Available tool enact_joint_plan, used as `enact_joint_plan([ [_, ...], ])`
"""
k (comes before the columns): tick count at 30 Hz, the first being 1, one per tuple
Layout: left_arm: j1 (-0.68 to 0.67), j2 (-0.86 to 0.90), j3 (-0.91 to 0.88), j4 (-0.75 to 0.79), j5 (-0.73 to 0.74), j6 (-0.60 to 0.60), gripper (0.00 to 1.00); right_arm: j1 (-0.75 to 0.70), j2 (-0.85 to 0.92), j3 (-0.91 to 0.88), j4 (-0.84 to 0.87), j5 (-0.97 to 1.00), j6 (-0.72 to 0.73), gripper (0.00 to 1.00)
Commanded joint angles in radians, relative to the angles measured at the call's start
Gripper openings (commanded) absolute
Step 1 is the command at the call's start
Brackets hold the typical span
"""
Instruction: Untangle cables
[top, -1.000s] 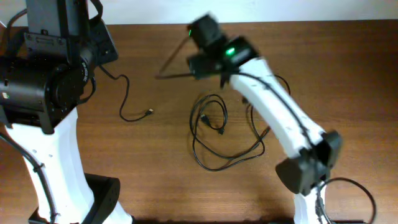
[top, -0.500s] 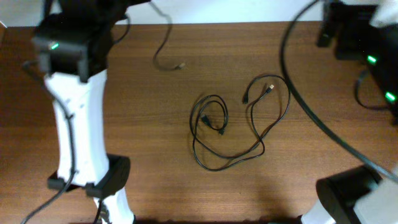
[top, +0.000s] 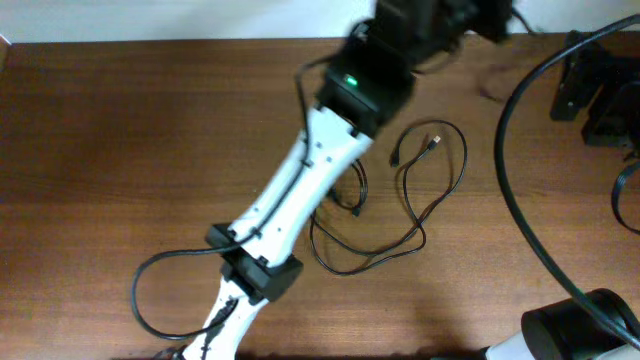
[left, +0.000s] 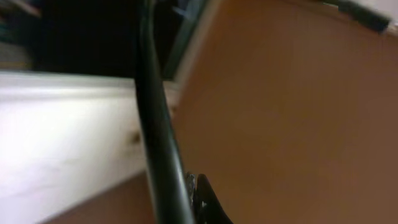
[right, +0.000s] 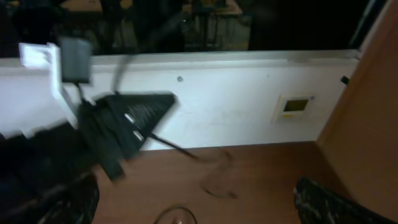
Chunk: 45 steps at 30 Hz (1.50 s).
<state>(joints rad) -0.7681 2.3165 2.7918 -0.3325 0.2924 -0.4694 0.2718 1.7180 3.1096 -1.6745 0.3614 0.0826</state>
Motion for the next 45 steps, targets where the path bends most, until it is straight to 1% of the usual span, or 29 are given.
enact_joint_plan([
  [1,-0.050,0.034,0.010,0.011,0.029,-0.041,0.00,-0.006,-0.012,0.002,-0.002,0.040,0.004,0.99],
  [2,-0.057,0.039,0.010,0.004,0.026,-0.042,0.25,-0.006,-0.012,0.002,-0.010,0.040,0.003,0.99],
  [3,-0.056,0.040,0.010,-0.002,0.021,-0.041,0.80,-0.006,-0.013,0.002,-0.017,0.041,0.003,0.99],
  [4,-0.046,0.040,0.010,-0.007,0.014,-0.040,0.99,-0.006,-0.015,0.002,-0.019,0.041,0.003,0.99],
  [10,0.042,0.016,0.011,-0.032,0.036,-0.038,0.99,-0.006,-0.024,0.002,-0.021,0.043,0.003,0.99],
  [12,0.070,-0.010,0.011,-0.067,0.053,-0.037,0.99,-0.006,-0.023,0.002,-0.021,0.043,0.003,0.99],
  [14,0.072,-0.032,0.011,-0.099,0.052,-0.003,0.99,-0.006,-0.023,0.002,-0.021,0.043,0.003,0.99],
  [15,0.072,-0.053,0.011,-0.128,0.035,0.044,0.99,-0.006,-0.023,0.002,-0.022,0.043,0.003,0.99],
  [18,0.072,-0.155,0.011,-0.282,-0.189,0.164,0.99,-0.006,-0.023,-0.031,-0.018,0.039,0.004,0.99],
  [19,0.073,-0.203,0.011,-0.350,-0.298,0.204,0.99,-0.006,-0.023,-0.067,-0.008,0.035,0.004,0.99],
  [21,0.074,-0.277,0.011,-0.462,-0.475,0.265,0.99,-0.006,-0.023,-0.148,0.018,0.036,0.004,0.99],
  [22,0.074,-0.305,0.011,-0.506,-0.549,0.282,0.99,-0.006,-0.023,-0.218,0.041,0.035,0.004,0.99],
  [24,0.074,-0.377,0.011,-0.629,-0.706,0.290,0.99,-0.006,-0.016,-0.355,0.087,0.031,0.004,0.99],
  [26,0.074,-0.414,0.011,-0.715,-0.769,0.293,0.99,-0.006,0.003,-0.471,0.125,0.024,0.002,0.99],
  [28,0.077,-0.431,0.011,-0.776,-0.820,0.293,0.99,-0.006,0.035,-0.575,0.159,0.018,-0.041,0.99],
  [29,0.080,-0.435,0.011,-0.808,-0.861,0.293,0.99,-0.006,0.062,-0.634,0.180,0.006,-0.072,0.99],
  [31,0.085,-0.438,0.011,-0.873,-0.975,0.292,0.99,-0.006,0.116,-0.726,0.231,-0.012,-0.071,0.99],
  [33,0.101,-0.438,0.011,-0.933,-1.062,0.292,0.99,-0.006,0.177,-0.788,0.286,-0.090,-0.068,0.99],
  [35,0.130,-0.438,0.011,-0.964,-1.072,0.291,0.99,-0.006,0.236,-0.816,0.337,-0.132,-0.068,0.99],
  [37,0.166,-0.438,0.011,-0.945,-1.071,0.291,0.99,-0.006,0.288,-0.817,0.371,-0.134,-0.068,0.99],
  [40,0.223,-0.438,0.011,-0.771,-1.068,0.293,0.99,-0.006,0.330,-0.817,0.401,-0.145,-0.067,0.99],
  [41,0.239,-0.438,0.011,-0.729,-1.057,0.322,0.99,-0.006,0.331,-0.817,0.402,-0.149,-0.066,0.99],
  [42,0.256,-0.438,0.008,-0.723,-1.035,0.357,0.99,-0.006,0.331,-0.817,0.404,-0.148,-0.063,0.99],
  [44,0.324,-0.454,-0.039,-0.814,-0.981,0.351,0.99,-0.012,0.330,-0.817,0.415,-0.148,-0.055,0.99],
  [45,0.354,-0.471,-0.087,-0.816,-0.975,0.350,0.99,-0.019,0.331,-0.817,0.419,-0.148,-0.048,0.99],
])
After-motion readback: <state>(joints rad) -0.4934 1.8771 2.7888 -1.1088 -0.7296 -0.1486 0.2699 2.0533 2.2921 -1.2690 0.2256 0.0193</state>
